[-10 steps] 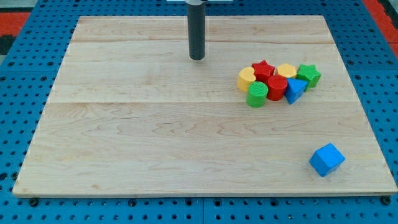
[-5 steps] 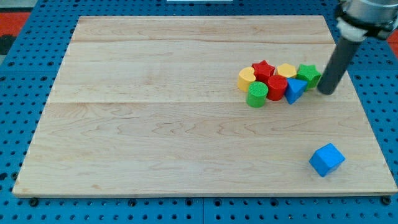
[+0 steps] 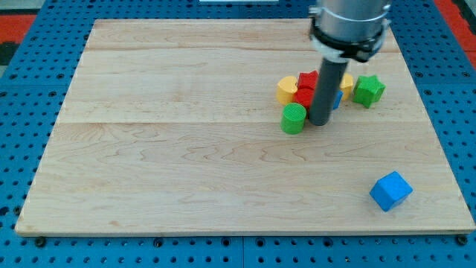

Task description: Move the triangle to the left center

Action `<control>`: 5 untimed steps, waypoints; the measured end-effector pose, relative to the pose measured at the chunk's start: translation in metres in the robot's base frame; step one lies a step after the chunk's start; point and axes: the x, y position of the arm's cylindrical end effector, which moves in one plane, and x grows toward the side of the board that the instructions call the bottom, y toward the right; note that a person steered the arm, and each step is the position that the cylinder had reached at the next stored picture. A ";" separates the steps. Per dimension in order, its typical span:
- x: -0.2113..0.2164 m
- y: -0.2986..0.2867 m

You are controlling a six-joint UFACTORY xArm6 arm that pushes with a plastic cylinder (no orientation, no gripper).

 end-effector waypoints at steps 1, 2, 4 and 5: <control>-0.002 0.028; -0.003 0.072; -0.036 0.064; -0.036 0.002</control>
